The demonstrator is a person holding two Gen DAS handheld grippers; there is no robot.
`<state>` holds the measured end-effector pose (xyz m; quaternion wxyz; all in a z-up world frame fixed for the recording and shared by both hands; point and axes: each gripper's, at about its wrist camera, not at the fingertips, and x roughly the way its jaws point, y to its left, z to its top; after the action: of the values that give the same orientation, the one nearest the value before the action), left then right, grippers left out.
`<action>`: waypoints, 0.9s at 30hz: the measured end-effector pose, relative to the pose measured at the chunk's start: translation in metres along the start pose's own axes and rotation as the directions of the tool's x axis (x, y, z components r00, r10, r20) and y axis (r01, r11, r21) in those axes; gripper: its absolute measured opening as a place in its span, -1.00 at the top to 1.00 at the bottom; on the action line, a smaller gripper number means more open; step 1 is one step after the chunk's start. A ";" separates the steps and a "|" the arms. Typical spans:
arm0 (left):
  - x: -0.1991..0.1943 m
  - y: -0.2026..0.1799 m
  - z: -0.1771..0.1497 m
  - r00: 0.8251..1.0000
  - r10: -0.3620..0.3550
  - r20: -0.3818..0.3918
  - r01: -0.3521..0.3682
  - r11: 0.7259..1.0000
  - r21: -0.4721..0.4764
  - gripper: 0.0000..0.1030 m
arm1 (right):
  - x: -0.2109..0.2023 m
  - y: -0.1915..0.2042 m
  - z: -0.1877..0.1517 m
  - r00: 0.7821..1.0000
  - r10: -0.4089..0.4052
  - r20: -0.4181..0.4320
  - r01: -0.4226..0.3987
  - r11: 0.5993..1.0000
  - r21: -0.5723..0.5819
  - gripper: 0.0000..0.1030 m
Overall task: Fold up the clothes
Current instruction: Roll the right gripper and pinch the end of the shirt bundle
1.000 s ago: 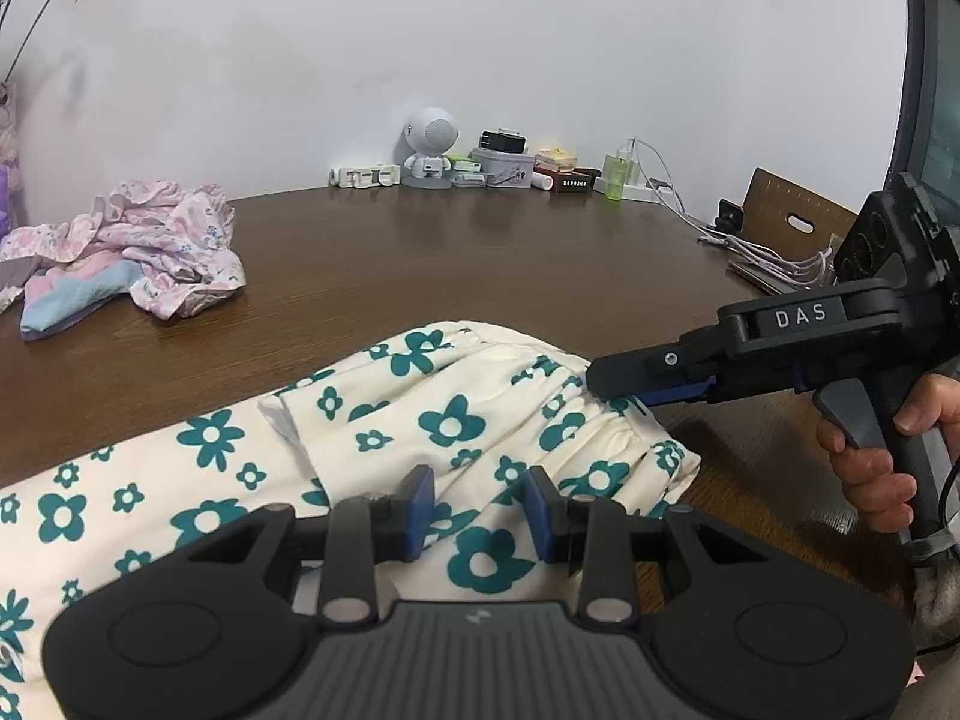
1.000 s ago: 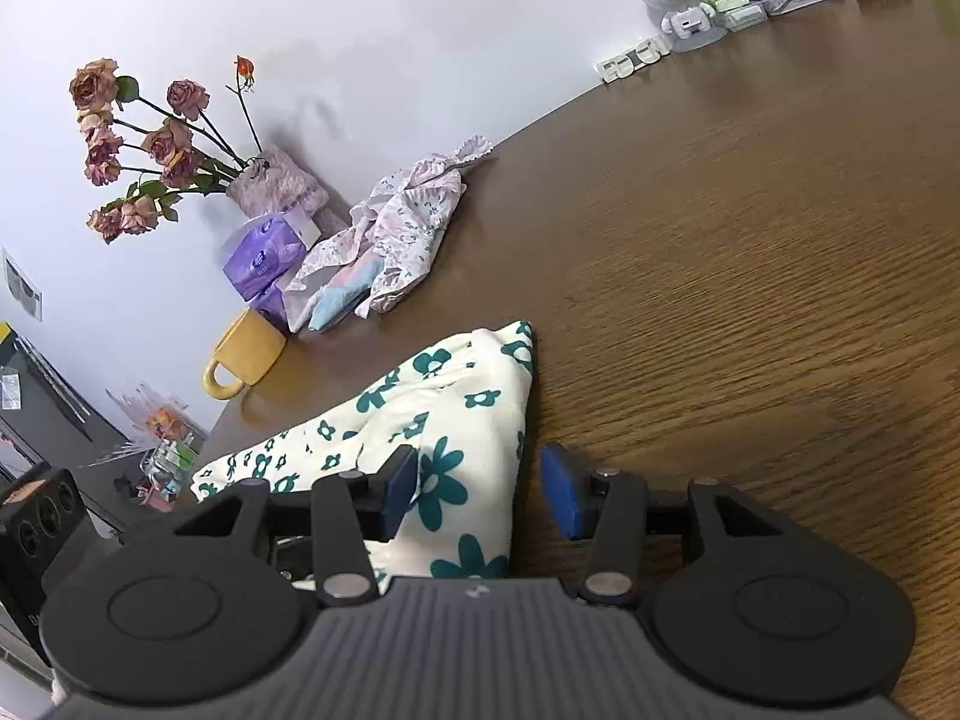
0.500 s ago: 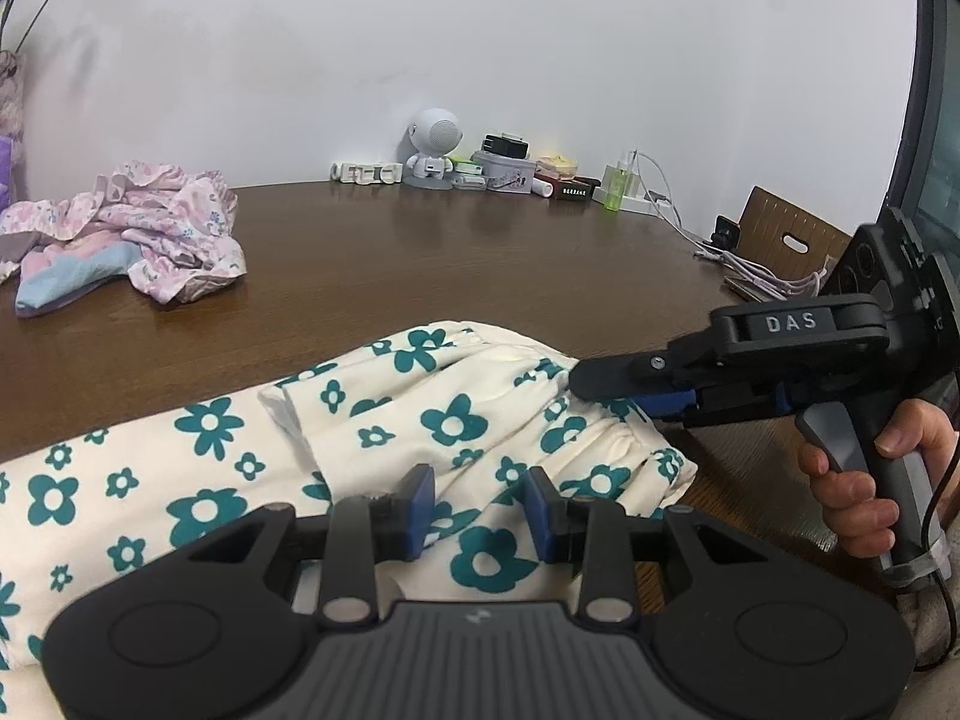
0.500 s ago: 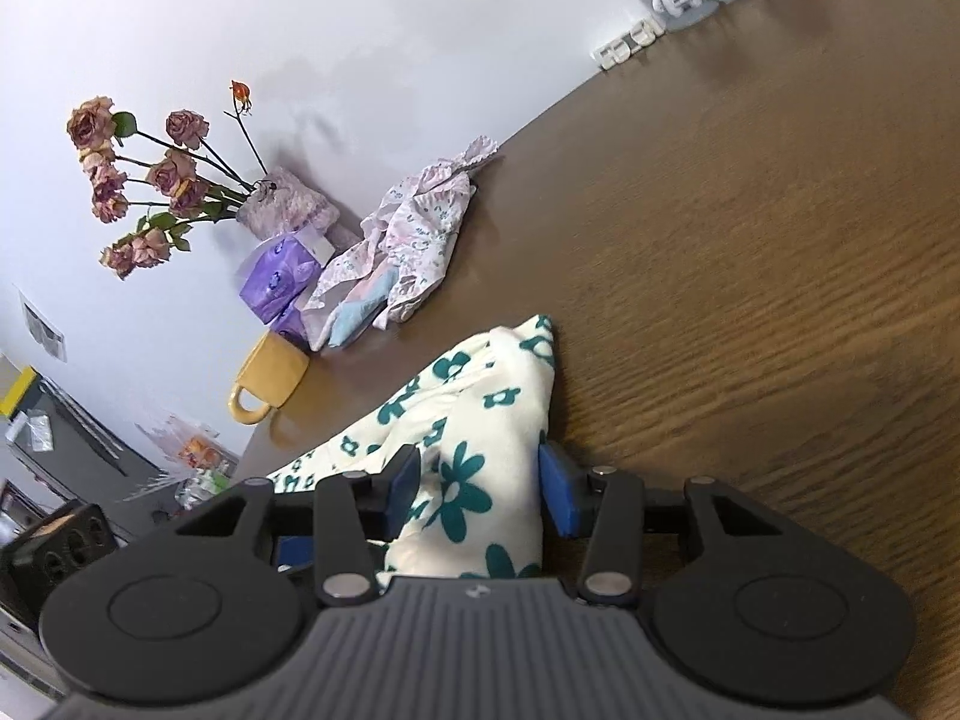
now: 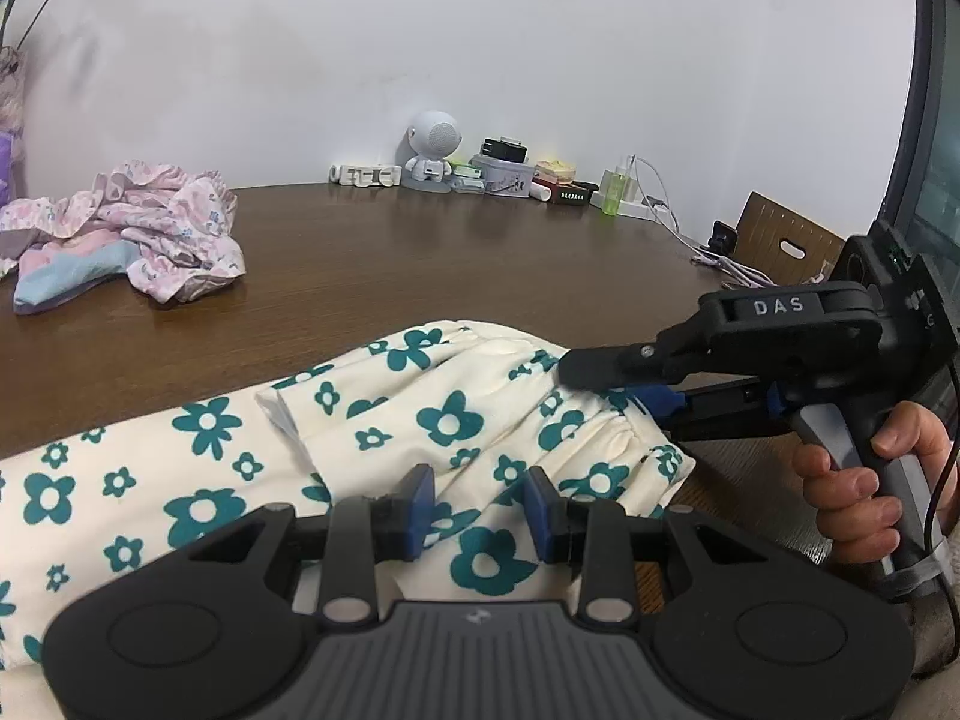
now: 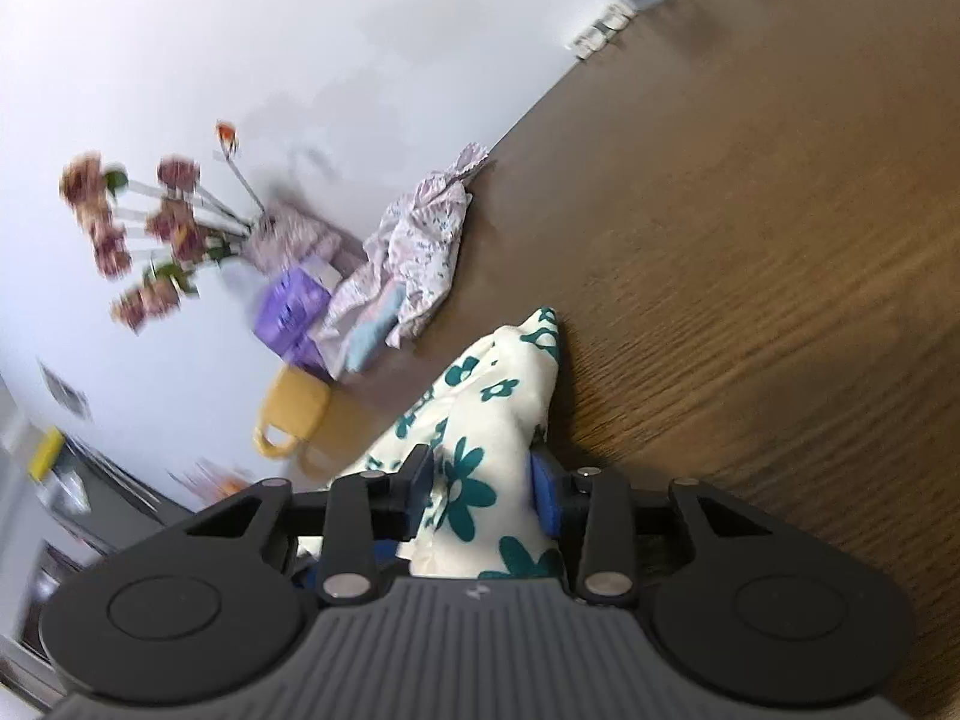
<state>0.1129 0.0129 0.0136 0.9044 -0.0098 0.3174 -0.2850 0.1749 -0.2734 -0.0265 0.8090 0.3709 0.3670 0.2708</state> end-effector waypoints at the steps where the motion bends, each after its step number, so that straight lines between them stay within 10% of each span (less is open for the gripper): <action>1: 0.000 0.001 0.000 1.000 -0.001 0.000 0.001 1.000 -0.002 0.40 | -0.001 -0.002 0.001 1.000 0.008 0.000 -0.008 1.000 0.015 0.36; 27: -0.001 0.004 0.004 1.000 -0.020 0.016 0.021 0.999 -0.024 0.38 | 0.003 0.022 0.001 0.997 -0.071 0.005 0.071 0.989 -0.133 0.64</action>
<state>0.1166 0.0163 0.0161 0.9037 -0.0264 0.3135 -0.2903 0.1742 -0.2589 -0.0097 0.8412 0.3030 0.3610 0.2653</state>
